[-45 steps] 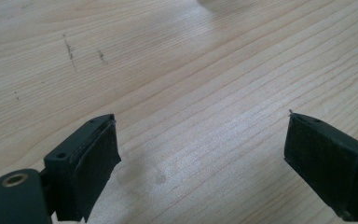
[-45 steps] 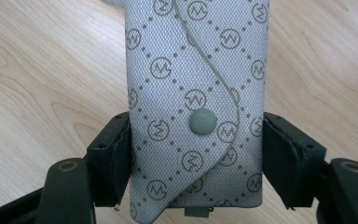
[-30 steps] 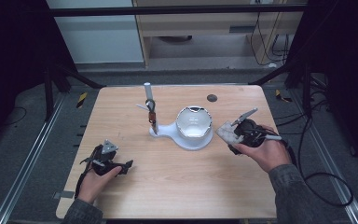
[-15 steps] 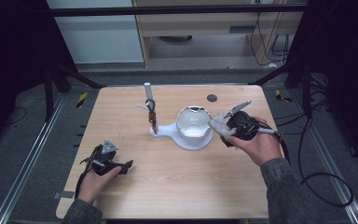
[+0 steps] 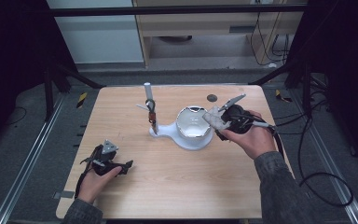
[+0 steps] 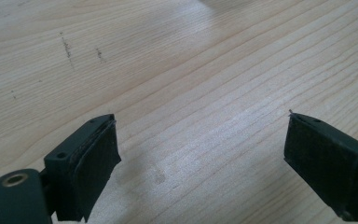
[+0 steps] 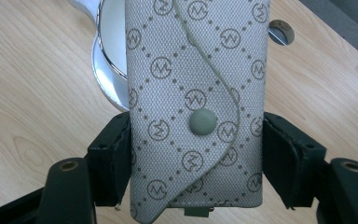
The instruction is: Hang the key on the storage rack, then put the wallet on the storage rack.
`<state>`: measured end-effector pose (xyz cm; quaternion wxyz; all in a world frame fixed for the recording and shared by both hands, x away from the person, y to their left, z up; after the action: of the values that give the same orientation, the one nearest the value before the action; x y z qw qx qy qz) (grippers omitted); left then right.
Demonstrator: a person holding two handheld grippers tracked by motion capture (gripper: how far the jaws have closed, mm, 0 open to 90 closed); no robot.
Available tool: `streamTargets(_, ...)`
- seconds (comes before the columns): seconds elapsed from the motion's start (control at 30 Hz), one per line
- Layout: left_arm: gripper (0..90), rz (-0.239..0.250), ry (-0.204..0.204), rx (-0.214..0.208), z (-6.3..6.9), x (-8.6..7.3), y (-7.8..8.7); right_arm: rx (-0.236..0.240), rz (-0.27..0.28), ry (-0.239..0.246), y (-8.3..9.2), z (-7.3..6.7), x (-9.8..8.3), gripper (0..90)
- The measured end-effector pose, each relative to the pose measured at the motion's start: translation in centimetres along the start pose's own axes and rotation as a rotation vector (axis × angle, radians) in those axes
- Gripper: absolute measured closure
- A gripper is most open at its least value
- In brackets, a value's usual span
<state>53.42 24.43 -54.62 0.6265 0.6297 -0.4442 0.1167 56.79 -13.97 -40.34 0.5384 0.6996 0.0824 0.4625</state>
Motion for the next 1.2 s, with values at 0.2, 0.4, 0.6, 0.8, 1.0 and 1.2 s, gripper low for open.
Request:
streamTargets(0.2,9.5,0.0,0.001,0.001,-0.1,0.0,0.0,0.003,-0.006,0.002,-0.6,0.1,0.7,31.7)
streamTargets(0.4,9.5,0.001,0.004,0.0,-0.1,0.0,0.0,0.009,-0.01,0.005,-1.3,0.2,1.4,31.7)
streamTargets(0.6,9.6,0.003,0.007,0.001,-0.1,0.0,0.0,0.018,-0.014,0.013,-2.0,-0.2,2.0,31.7)
streamTargets(0.8,9.6,0.002,0.006,0.0,-0.1,0.0,0.0,0.027,-0.011,0.019,-2.5,-0.4,2.3,31.7)
streamTargets(1.0,9.6,0.004,0.006,0.0,-0.1,0.0,0.0,0.037,-0.014,0.017,-3.0,-0.6,2.6,31.7)
streamTargets(1.2,9.6,0.003,0.006,-0.002,-0.1,0.1,0.0,0.044,-0.026,0.023,-3.5,-0.8,2.8,31.7)
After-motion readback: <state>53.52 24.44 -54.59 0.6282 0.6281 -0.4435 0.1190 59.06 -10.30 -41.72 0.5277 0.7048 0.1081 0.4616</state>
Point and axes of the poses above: each handheld gripper's, and its own axes: y roughly backward along the jaws, x roughly out of its top, z roughly to its right, the point moved 8 cm from there along -y, roughly forward along the jaws, and after that the axes turned 12 degrees about x, right-handed, at the moved point
